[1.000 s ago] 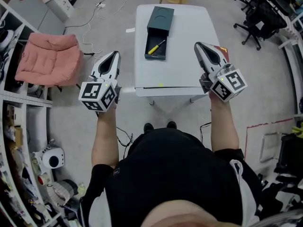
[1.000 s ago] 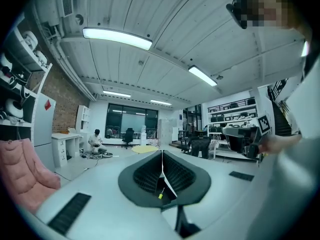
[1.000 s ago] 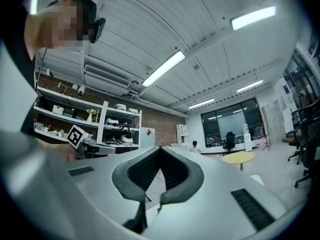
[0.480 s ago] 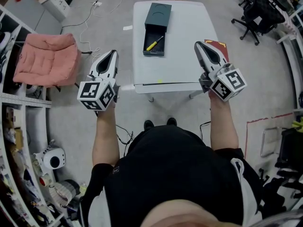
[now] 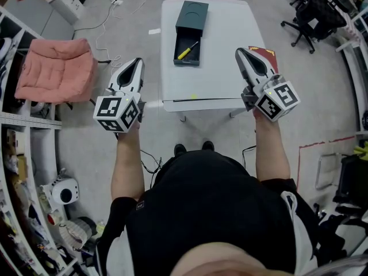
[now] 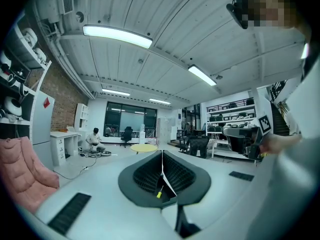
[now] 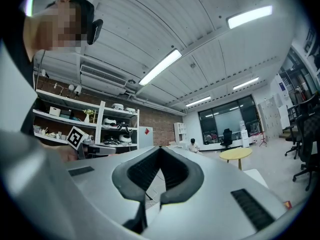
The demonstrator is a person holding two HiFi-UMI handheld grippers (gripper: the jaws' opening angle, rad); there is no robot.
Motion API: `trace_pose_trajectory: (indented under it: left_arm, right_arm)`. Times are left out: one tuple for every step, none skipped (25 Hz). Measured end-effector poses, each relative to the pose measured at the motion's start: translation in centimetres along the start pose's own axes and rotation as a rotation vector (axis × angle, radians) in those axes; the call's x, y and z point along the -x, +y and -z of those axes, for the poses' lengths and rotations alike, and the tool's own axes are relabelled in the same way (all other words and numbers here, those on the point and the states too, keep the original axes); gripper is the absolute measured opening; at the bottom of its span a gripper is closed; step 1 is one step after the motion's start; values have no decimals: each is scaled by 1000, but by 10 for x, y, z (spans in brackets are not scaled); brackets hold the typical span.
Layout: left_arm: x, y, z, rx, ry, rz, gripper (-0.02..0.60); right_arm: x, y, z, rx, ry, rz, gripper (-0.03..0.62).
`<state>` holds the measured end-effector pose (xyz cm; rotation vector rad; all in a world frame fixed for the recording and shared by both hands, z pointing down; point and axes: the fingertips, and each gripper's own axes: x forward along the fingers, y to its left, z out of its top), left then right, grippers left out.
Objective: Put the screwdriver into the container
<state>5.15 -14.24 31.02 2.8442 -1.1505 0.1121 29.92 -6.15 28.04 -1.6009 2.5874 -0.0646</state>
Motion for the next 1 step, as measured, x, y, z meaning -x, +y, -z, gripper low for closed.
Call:
trace_pose_trajectory:
  left_arm:
    - [0,1,0,-1,0,1,18]
  right_arm:
    - [-2,1,0,3,5,-1,29]
